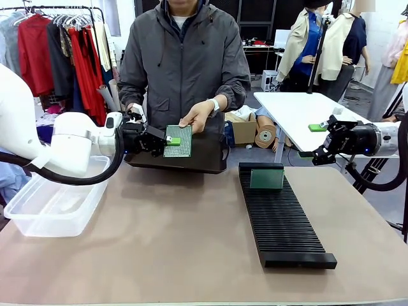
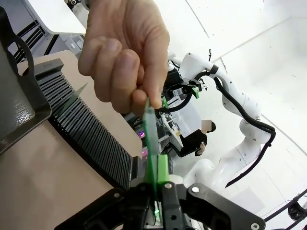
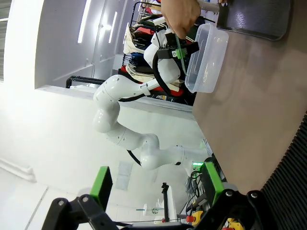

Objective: Sort PCBs into racks and boxes based on the side picked up.
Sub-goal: Pick up the Blank PCB handed by the Human, then if the short side of the Blank PCB is picked up, insert it into the PCB Rack ; if the long side is picked up, place it in the Organizing box.

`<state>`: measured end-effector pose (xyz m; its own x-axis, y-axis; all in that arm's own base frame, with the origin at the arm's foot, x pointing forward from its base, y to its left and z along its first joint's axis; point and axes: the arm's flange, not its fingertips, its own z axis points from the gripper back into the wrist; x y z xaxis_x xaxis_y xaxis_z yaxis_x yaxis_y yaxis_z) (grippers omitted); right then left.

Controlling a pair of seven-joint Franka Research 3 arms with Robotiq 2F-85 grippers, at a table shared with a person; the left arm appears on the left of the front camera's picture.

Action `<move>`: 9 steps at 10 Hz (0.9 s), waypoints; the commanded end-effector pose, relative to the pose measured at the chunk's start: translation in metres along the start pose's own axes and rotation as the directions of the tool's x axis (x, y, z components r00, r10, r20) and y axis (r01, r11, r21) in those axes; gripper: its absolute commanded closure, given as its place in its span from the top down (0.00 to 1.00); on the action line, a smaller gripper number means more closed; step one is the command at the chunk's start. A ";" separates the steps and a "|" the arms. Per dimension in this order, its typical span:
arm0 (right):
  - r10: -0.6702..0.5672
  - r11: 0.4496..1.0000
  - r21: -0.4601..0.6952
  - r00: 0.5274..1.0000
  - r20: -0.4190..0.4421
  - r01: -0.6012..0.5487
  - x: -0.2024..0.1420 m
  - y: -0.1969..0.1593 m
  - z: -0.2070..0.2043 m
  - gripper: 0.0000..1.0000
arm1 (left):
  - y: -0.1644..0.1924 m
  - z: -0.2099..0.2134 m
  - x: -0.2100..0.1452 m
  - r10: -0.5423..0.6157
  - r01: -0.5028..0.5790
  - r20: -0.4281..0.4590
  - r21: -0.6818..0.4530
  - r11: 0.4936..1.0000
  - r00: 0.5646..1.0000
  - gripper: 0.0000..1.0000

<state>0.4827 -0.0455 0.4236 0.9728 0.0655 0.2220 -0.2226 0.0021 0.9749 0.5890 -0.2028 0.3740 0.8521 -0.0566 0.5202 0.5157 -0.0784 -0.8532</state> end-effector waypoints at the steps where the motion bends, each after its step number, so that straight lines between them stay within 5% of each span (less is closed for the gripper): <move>1: -0.008 1.000 -0.006 1.000 0.004 0.008 0.000 0.003 0.000 1.00 | -0.001 0.001 0.001 -0.003 0.003 0.003 0.005 1.000 1.000 0.00; 9: -0.008 1.000 -0.006 1.000 0.004 0.008 0.000 0.003 0.000 1.00 | -0.001 0.001 0.001 -0.003 0.003 0.003 0.005 1.000 1.000 0.00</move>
<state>0.4827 -0.0455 0.4236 0.9728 0.0655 0.2220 -0.2226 0.0021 0.9749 0.5895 -0.2021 0.3727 0.8528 -0.0552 0.5193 0.5156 -0.0682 -0.8541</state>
